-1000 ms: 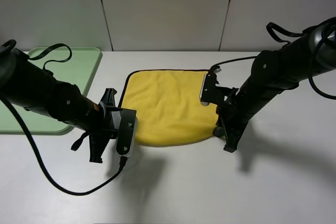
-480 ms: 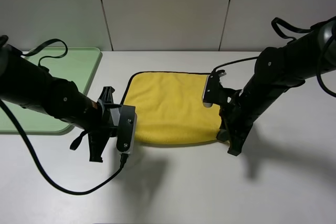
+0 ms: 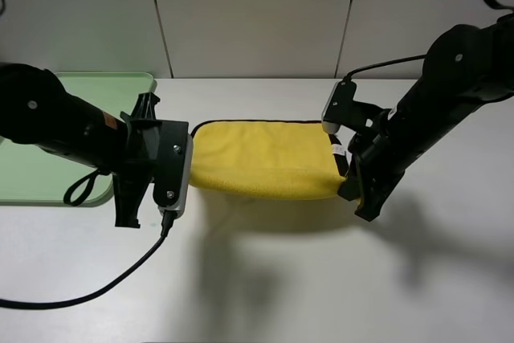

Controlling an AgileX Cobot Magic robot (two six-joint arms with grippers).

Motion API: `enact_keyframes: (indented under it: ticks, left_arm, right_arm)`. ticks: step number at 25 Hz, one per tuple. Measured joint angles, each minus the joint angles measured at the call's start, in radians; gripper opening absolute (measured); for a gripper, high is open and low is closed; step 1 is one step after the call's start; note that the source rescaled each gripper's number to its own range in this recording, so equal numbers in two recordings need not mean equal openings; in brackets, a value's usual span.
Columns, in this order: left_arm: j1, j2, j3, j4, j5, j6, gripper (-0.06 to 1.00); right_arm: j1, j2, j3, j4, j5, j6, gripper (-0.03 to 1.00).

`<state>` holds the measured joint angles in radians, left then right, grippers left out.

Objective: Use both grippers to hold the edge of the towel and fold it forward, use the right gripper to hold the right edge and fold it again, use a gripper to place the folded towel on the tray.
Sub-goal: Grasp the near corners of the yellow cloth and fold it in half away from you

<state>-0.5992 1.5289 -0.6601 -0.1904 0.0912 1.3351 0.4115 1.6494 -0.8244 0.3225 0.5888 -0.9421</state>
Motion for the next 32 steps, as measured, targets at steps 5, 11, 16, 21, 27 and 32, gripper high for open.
enact_keyframes:
  ticks: [5,11,16,21,27,32]
  left_arm:
    - [0.000,-0.098,0.000,0.002,0.079,-0.003,0.00]
    - [0.000,-0.192,0.000,0.016,0.162,-0.043,0.00]
    - [0.000,-0.252,-0.002,0.174,0.232,-0.195,0.00]
    - [-0.004,-0.258,-0.003,0.391,0.266,-0.431,0.00]
    - [-0.004,-0.218,-0.007,0.489,0.261,-0.534,0.00]
    - [-0.004,-0.112,-0.050,0.503,0.248,-0.579,0.00]
  right_arm:
    - [0.000,-0.118,0.000,-0.014,0.074,0.051,0.00]
    - [0.000,-0.236,0.000,-0.034,0.147,0.111,0.00]
    - [0.000,-0.275,0.000,-0.028,0.178,0.129,0.00]
    - [0.000,-0.276,0.000,-0.013,0.171,0.133,0.00]
    - [0.000,-0.276,0.000,-0.010,0.116,0.135,0.00]
    - [0.000,-0.258,0.000,-0.015,0.087,0.136,0.00]
